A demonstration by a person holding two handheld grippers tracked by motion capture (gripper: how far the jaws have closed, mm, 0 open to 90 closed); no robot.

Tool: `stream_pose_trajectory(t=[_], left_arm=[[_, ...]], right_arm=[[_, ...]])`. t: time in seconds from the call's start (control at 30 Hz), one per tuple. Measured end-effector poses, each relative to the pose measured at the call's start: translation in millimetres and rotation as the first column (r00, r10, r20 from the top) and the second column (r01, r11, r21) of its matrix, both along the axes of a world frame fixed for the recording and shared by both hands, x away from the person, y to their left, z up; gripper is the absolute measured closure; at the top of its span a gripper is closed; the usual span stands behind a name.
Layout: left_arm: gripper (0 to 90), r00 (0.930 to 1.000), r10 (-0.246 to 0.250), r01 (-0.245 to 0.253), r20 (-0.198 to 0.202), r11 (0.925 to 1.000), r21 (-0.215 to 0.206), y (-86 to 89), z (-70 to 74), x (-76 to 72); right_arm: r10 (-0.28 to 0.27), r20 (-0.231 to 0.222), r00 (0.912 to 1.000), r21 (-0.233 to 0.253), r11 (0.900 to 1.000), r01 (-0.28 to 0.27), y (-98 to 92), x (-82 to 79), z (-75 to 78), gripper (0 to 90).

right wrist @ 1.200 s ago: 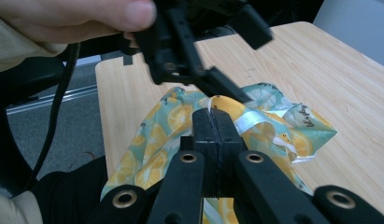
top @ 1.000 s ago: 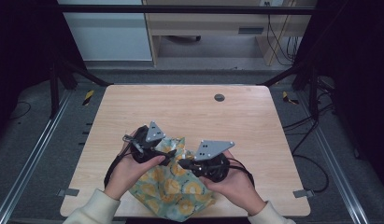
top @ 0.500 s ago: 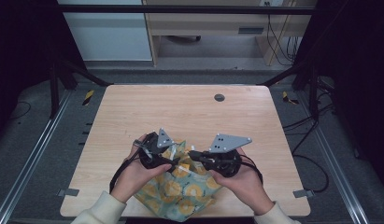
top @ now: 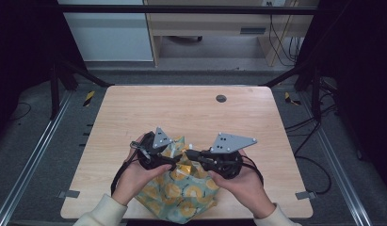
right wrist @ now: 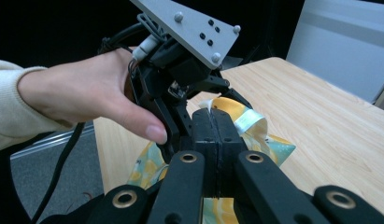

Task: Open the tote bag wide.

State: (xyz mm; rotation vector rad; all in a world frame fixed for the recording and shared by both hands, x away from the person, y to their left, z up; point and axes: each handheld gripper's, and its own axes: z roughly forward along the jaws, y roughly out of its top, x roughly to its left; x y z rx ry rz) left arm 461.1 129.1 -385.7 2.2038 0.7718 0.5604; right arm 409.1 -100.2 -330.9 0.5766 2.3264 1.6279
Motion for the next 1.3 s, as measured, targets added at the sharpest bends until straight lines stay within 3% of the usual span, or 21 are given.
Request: stream_pose_trajectory(t=[0.17,0.23,0.37,0.4,0.57,0.67,0.73,0.97,1.17,1.3], left_arm=[[16.4,0.9999,-0.013,0.013,0.010,0.9999,0.010,-7.7,0.5,2.5],[17.4,1.0000,-0.005,0.005,0.007,0.9994,0.035,-12.1,-1.8,7.3],[38.0,0.9999,0.014,-0.014,-0.008,0.9991,0.040,-12.8,-6.0,15.1],[50.8,1.0000,0.008,-0.008,-0.002,0.9994,0.033,-9.8,-6.5,15.7],[82.5,1.0000,0.002,-0.002,0.000,0.9996,0.028,0.8,-4.9,17.7],[86.5,0.9996,0.011,-0.011,0.026,0.9999,-0.002,12.6,2.5,15.1],[88.1,0.9994,0.008,-0.007,0.033,0.9998,-0.017,22.3,8.3,8.2],[88.8,0.9995,-0.029,0.029,0.015,0.9993,-0.021,40.5,9.9,-14.1],[89.1,0.9965,-0.083,0.083,-0.005,0.9960,-0.032,52.9,1.5,-37.8],[89.1,0.9939,-0.110,0.109,-0.009,0.9925,-0.056,60.1,-3.3,-52.6]], right_arm=[[0.002,-0.003,1.0000,0.021,1.000,-0.002,-2.0,-1.3,1.9,90.0],[0.003,-0.003,1.0000,0.024,1.000,-0.003,-2.9,-2.4,1.9,90.0],[-0.001,-0.001,1.0000,0.025,1.000,0.001,-6.5,-4.5,2.2,90.0],[-0.005,-0.002,1.0000,0.022,1.000,0.005,-9.4,-4.8,1.5,90.0],[-0.008,-0.013,0.9999,0.017,1.000,0.008,-14.4,-4.4,-1.1,90.0],[0.007,-0.023,0.9997,0.005,1.000,-0.007,-13.5,-5.5,-3.9,90.0],[0.026,-0.038,0.9989,-0.029,0.999,-0.027,-9.4,-6.8,-10.8,89.6],[0.018,-0.072,0.9972,-0.099,0.995,-0.025,-1.4,-4.8,-33.3,81.2],[-0.023,-0.069,0.9974,-0.178,0.984,0.010,2.4,-3.0,-50.4,53.5],[-0.043,-0.063,0.9970,-0.207,0.978,0.029,0.8,-2.9,-57.1,42.5]])
